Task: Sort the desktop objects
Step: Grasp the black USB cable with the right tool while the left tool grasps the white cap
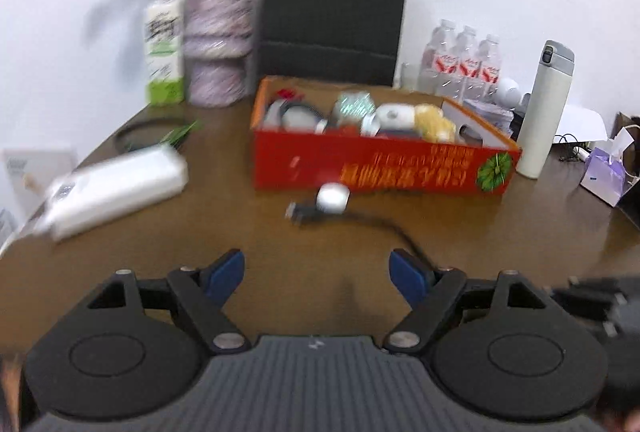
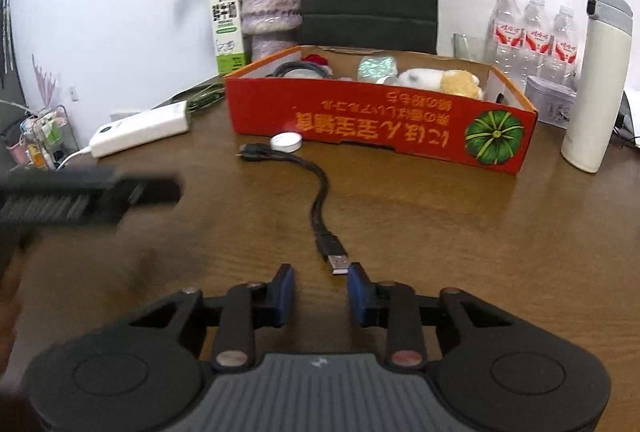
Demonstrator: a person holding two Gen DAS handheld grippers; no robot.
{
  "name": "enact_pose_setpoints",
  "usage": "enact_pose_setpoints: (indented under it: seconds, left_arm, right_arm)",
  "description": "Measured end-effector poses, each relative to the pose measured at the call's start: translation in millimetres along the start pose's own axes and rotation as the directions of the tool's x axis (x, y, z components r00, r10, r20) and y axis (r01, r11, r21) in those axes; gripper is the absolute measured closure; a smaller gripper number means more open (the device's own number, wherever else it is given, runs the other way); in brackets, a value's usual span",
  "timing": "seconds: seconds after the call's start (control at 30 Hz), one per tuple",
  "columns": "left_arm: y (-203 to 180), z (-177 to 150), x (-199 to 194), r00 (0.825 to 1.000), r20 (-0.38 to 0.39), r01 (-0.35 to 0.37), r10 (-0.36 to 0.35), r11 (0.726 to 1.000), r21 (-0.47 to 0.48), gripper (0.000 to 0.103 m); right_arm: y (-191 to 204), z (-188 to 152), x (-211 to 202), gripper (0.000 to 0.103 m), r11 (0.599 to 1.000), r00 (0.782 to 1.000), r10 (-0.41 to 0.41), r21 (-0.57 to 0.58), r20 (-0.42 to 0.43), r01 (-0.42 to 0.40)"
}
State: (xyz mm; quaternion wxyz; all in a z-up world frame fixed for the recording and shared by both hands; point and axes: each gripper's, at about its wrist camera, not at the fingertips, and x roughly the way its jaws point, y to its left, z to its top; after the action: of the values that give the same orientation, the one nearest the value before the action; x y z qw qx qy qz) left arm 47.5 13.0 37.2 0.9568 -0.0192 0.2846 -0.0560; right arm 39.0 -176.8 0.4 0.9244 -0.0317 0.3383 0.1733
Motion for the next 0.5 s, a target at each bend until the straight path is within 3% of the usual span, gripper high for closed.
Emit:
enact_pose_setpoints:
  seconds: [0.1, 0.2, 0.27, 0.37, 0.4, 0.43, 0.47, 0.5]
  left_arm:
    - [-6, 27, 45, 1.000, -0.009, 0.023, -0.023, 0.999, 0.033, 0.022]
    - [-10, 44, 92, 0.998, -0.063, 0.004, -0.001, 0.999, 0.043, 0.034]
    - [-10, 49, 114, 0.995, -0.103, 0.010, -0.007, 0.999, 0.035, 0.048]
    - [-12, 46, 133, 0.986, -0.170, 0.010, -0.003, 0.999, 0.039, 0.061]
    - [-13, 43, 134, 0.987, -0.160, -0.003, 0.011, 0.999, 0.048, 0.065]
    - [-15, 40, 132, 0.989, -0.142, -0.024, 0.034, 0.997, 0.072, 0.074]
    - [-18, 38, 131, 0.990, -0.134, -0.037, 0.050, 0.995, 0.093, 0.074]
    - [-18, 37, 130, 0.990, -0.136, -0.034, 0.045, 0.996, 0.085, 0.074]
  right_arm:
    - [-12, 7, 7, 0.069, 1.000, 1.000, -0.011, 0.008, -0.003, 0.011]
    - [-21, 15, 16, 0.068, 0.999, 0.999, 0.034, 0.025, -0.004, -0.033]
    - [-19, 19, 24, 0.068, 0.999, 0.999, 0.045, 0.003, -0.006, -0.045]
    - [-13, 24, 32, 0.068, 0.998, 0.999, 0.049, -0.036, -0.008, -0.050]
    - [-10, 25, 33, 0.069, 0.998, 0.999, 0.053, -0.044, -0.008, -0.053]
    - [-9, 26, 35, 0.070, 0.997, 0.998, 0.056, -0.051, -0.007, -0.056]
    - [-7, 27, 36, 0.073, 0.997, 0.999, 0.053, -0.062, -0.005, -0.054]
    - [-4, 27, 38, 0.088, 0.996, 0.999, 0.048, -0.079, -0.002, -0.048]
